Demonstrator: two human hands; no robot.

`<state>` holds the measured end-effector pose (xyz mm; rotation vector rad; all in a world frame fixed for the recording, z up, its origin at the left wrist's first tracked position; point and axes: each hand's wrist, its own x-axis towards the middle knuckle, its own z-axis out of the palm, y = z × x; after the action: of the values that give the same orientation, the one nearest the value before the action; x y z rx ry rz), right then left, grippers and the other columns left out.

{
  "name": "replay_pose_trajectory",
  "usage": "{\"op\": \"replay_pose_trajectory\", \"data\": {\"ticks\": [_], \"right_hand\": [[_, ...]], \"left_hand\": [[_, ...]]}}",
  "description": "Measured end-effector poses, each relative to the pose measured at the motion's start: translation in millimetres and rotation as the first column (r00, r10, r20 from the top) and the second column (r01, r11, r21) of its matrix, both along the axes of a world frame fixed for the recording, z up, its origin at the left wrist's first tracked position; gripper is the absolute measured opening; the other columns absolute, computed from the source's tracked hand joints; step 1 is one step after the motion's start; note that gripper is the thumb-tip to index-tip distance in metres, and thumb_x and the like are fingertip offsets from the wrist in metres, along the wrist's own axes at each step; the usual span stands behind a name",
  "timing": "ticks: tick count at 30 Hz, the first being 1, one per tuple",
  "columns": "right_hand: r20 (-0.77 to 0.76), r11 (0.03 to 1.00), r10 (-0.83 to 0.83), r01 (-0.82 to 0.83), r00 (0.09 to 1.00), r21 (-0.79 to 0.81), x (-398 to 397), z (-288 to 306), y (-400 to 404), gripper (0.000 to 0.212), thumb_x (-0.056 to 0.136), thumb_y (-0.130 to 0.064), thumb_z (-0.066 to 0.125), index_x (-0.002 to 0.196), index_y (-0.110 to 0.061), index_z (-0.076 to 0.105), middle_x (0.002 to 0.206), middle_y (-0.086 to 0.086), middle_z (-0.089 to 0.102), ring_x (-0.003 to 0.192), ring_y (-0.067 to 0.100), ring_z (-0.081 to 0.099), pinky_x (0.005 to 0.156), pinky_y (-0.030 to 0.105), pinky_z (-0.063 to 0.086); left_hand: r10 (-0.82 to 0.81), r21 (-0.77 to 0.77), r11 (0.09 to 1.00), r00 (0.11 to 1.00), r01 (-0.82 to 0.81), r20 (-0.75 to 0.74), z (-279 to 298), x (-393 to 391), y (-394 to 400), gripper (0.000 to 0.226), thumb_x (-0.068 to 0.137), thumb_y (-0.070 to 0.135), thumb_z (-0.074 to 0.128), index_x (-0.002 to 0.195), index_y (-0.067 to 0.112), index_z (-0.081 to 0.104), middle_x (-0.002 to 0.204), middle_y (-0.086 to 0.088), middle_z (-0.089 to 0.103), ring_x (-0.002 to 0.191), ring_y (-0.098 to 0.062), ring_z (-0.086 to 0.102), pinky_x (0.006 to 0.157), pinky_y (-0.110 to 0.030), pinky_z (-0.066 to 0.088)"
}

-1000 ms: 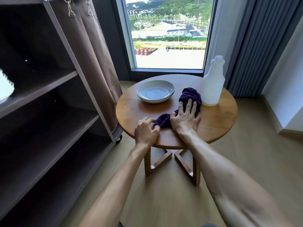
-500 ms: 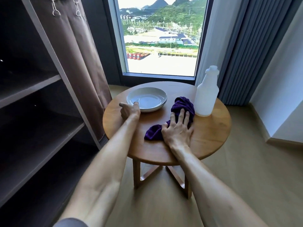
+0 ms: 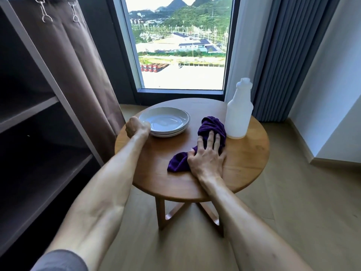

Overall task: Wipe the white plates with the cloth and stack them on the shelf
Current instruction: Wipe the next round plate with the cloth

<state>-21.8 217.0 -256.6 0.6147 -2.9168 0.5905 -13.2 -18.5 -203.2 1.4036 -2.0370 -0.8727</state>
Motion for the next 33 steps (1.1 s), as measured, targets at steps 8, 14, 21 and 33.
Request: {"op": "replay_pose_trajectory", "data": {"ticks": [8,14,21,33], "right_hand": [[0.009,1.000,0.004,-0.004,1.000,-0.002,2,2,3,0.062,0.099,-0.041,0.037,0.159,-0.025,0.028,0.171,0.010,0.002,0.157,0.030,-0.001,0.119,0.060,0.011],[0.011,0.998,0.006,-0.006,1.000,-0.061,3,5,5,0.061,0.097,-0.040,0.043,0.155,-0.024,0.036,0.170,0.011,0.009,0.157,0.030,0.005,0.117,0.059,0.018],[-0.017,0.991,0.010,-0.012,1.000,-0.134,1,0,5,0.056,0.095,-0.038,0.051,0.148,-0.020,0.046,0.168,0.013,0.017,0.156,0.031,0.010,0.116,0.058,0.022],[0.122,0.813,-0.308,0.327,0.944,-0.482,-7,4,18,0.066,0.086,-0.028,0.067,0.138,0.002,0.040,0.120,0.028,0.063,0.108,0.045,0.063,0.088,0.050,0.051]], "left_hand": [[0.015,0.478,0.866,0.947,0.148,-0.322,30,20,-2,0.031,0.082,0.024,0.054,0.111,0.013,0.057,0.102,-0.008,0.066,0.089,-0.027,0.070,0.074,-0.032,0.061],[0.149,0.542,0.801,0.794,0.253,-0.589,10,72,37,0.032,0.095,0.045,0.039,0.110,0.021,0.054,0.104,-0.010,0.066,0.074,-0.021,0.064,0.061,-0.032,0.053],[0.266,0.591,0.755,0.693,0.282,-0.670,31,135,97,0.033,0.098,0.025,0.036,0.116,0.013,0.060,0.104,-0.017,0.067,0.095,-0.033,0.063,0.075,-0.039,0.056],[0.403,0.635,0.667,0.529,0.389,-0.747,-8,171,155,0.036,0.089,0.012,0.039,0.111,0.014,0.067,0.098,-0.010,0.074,0.094,-0.029,0.069,0.067,-0.031,0.057]]}}
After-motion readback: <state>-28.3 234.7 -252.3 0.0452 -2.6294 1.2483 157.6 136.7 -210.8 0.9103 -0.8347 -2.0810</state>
